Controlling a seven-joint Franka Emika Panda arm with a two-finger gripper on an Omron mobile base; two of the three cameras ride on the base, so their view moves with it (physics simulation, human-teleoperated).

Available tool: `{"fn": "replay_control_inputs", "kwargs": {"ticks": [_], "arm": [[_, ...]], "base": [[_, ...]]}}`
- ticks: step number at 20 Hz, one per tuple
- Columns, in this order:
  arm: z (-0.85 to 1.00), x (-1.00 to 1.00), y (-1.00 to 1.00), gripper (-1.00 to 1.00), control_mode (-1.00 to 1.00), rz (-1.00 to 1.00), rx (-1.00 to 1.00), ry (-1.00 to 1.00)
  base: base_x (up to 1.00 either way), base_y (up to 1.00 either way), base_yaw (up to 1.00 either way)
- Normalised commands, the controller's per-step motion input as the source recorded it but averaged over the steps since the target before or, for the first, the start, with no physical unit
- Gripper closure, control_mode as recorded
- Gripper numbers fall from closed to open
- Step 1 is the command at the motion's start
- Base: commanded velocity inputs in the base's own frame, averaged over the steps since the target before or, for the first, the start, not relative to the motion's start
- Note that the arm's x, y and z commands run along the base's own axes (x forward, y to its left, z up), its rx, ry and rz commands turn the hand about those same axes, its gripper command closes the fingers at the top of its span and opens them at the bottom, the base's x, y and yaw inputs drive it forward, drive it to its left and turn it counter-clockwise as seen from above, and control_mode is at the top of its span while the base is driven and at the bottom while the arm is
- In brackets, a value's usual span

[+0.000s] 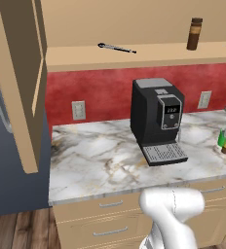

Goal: Pick the cinnamon and honey bottle from the cabinet and place them next to the mug.

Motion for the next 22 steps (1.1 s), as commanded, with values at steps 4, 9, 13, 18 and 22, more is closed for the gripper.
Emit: {"fn": "replay_control_inputs", "kwargs": {"ticks": [4, 9, 13, 18, 22], "arm": [[-0.17, 0.02, -0.46, 1.0, -1.0, 0.0, -0.01, -0.13], [-0.03, -0.02, -0.12, 1.0, -1.0, 0.0, 0.0, -0.08], [-0.12, 0.31, 0.0, 1.0, -1.0, 0.0, -0.01, 0.0], [-0.16, 0.67, 0.0, 1.0, -1.0, -0.04, -0.05, 0.0], [-0.25, 0.72, -0.04, 1.0, -1.0, -0.04, -0.04, 0.0]], "base": [[0.0, 0.0, 0.0], [0.0, 0.0, 0.0], [0.0, 0.0, 0.0], [0.0, 0.0, 0.0], [0.0, 0.0, 0.0]]}}
